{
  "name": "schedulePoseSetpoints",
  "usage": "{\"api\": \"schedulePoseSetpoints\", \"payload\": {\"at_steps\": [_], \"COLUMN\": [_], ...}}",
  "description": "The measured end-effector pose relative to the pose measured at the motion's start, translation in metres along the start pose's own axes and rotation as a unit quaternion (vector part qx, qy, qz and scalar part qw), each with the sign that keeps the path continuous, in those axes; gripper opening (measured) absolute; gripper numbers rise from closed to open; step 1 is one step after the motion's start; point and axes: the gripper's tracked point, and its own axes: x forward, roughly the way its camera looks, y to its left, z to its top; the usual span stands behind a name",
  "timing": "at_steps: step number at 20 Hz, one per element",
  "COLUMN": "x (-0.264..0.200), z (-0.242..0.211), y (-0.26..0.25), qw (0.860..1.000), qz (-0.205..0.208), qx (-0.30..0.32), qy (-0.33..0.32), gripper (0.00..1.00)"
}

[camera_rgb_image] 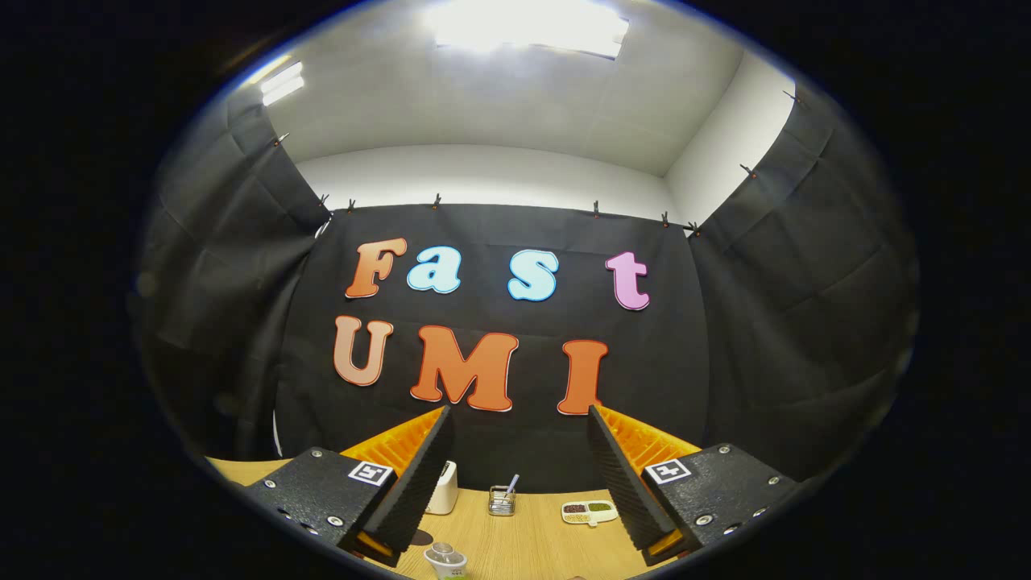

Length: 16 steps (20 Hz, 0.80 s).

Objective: Take the bottle from table, then pour the juice into the cup, finally place the bottle on the coaster

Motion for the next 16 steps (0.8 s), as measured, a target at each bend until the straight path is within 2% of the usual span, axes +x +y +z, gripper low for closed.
{"api": "schedulePoseSetpoints", "payload": {"at_steps": [16], "x": [0.007], "z": [-0.015], "y": [0.01], "qw": [0.999], "qz": [0.015], "qx": [0.021], "qy": [0.02], "gripper": [0.98]}}
